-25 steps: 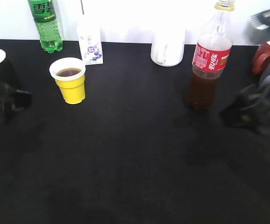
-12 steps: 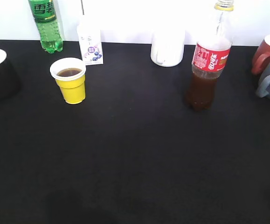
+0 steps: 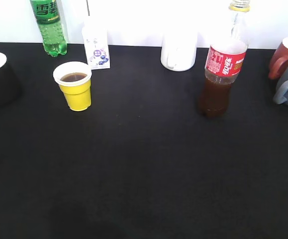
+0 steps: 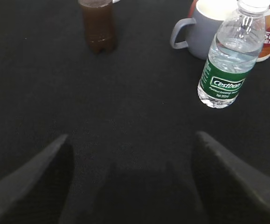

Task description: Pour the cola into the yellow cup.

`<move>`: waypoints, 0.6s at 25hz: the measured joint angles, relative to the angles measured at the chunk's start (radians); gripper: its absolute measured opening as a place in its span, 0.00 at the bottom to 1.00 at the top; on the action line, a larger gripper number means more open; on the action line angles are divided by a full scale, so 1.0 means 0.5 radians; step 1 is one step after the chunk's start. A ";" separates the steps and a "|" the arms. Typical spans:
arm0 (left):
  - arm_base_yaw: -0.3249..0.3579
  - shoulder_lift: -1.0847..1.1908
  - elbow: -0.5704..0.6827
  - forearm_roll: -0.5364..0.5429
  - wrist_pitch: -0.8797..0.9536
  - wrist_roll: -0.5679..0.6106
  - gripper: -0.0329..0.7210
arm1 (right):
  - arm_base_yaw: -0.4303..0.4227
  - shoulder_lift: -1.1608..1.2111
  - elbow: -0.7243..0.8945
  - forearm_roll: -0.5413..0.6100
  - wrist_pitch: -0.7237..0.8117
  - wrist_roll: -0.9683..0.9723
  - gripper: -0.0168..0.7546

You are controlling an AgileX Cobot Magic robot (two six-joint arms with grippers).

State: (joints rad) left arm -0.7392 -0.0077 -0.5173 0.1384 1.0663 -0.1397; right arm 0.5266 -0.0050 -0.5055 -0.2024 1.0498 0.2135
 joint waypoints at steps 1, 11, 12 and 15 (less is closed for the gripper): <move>0.000 0.000 0.000 0.000 0.000 0.000 0.74 | 0.000 0.000 0.000 0.000 -0.001 0.000 0.79; 0.726 0.000 0.002 -0.003 0.000 0.000 0.69 | -0.408 -0.002 0.000 0.008 -0.009 0.001 0.79; 0.823 0.000 0.002 -0.003 0.000 0.000 0.69 | -0.515 -0.002 0.000 0.009 -0.009 0.001 0.79; 1.062 0.000 0.002 -0.003 -0.001 0.000 0.66 | -0.781 -0.002 0.000 0.012 -0.011 0.001 0.79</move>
State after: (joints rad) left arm -0.2083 -0.0077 -0.5165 0.1368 1.0656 -0.1397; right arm 0.1360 -0.0058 -0.5055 -0.1966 1.0442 0.2139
